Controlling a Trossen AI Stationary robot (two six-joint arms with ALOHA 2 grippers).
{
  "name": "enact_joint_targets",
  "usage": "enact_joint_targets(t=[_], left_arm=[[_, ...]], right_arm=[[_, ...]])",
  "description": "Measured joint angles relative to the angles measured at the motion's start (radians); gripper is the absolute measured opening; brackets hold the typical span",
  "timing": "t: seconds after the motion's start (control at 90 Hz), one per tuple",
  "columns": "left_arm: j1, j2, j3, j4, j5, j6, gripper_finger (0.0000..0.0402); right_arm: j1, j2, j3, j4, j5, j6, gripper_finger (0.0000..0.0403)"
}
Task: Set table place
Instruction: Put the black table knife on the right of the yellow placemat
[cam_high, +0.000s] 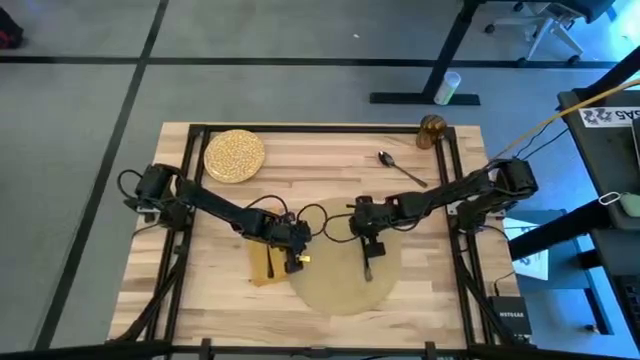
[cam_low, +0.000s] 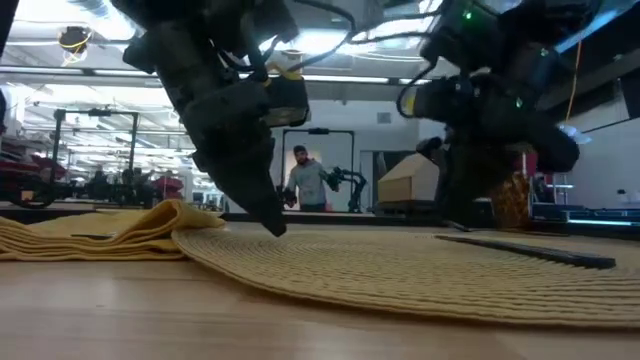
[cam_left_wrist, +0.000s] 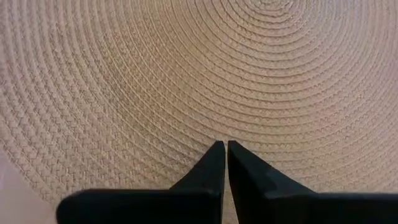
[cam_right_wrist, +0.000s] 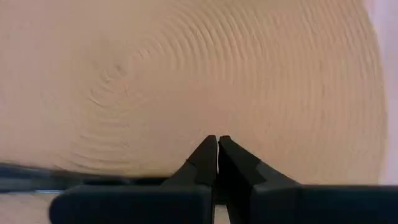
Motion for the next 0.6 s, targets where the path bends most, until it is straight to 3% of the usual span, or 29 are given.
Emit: enact_joint_targets(t=[0.178,0.6], left_arm=[[0.000,0.000,0.000,-0.003,0.000,-0.003,0.0001],[0.000,0.000,0.000,-0.003,0.000,-0.005,0.0001]], right_arm=[[0.044,0.018,0.001,0.003,-0.063,0.041,0.0000],[0.062,0.032,0.000,-0.077,-0.022,0.090,0.0000]])
